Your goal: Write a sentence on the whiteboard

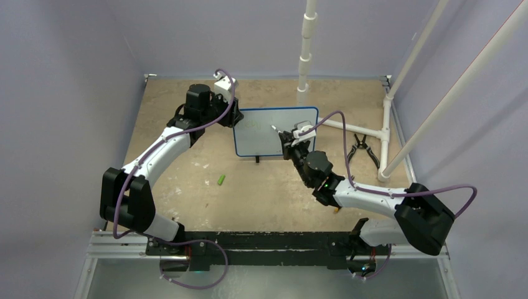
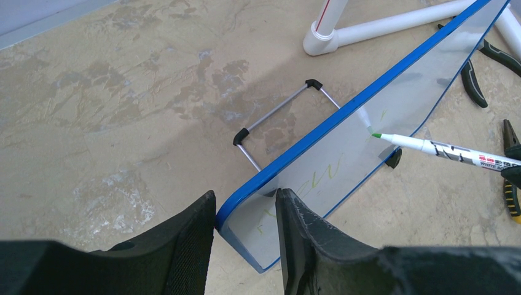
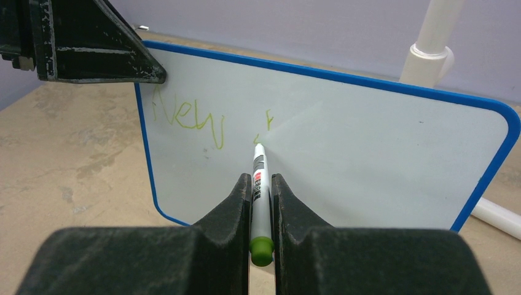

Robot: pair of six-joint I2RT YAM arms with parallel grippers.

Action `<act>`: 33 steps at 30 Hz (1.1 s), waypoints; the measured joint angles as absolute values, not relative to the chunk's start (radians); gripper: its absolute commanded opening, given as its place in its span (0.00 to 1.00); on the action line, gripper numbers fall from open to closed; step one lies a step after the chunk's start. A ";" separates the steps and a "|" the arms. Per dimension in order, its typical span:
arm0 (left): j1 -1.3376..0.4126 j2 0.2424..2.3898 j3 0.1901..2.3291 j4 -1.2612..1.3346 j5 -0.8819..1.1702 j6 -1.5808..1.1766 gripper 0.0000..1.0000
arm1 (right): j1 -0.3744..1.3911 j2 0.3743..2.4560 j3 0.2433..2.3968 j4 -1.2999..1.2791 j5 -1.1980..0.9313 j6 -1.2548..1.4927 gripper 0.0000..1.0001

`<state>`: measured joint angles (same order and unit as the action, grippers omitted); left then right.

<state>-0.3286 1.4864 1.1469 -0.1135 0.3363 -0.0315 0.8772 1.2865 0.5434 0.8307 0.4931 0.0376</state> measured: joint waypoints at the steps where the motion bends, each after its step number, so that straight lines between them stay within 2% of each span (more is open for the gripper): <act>1: -0.329 1.486 1.147 -0.113 0.336 -0.031 0.39 | 0.877 1.284 0.543 0.831 0.499 0.038 0.00; 33: -0.328 1.486 1.147 -0.113 0.327 -0.028 0.36 | 0.894 1.303 0.579 0.786 0.532 0.037 0.00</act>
<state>-0.3279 1.4864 1.1469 -0.1135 0.3267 -0.0284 0.8936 1.3033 0.5793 0.7860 0.5320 0.0372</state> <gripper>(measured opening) 0.366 0.137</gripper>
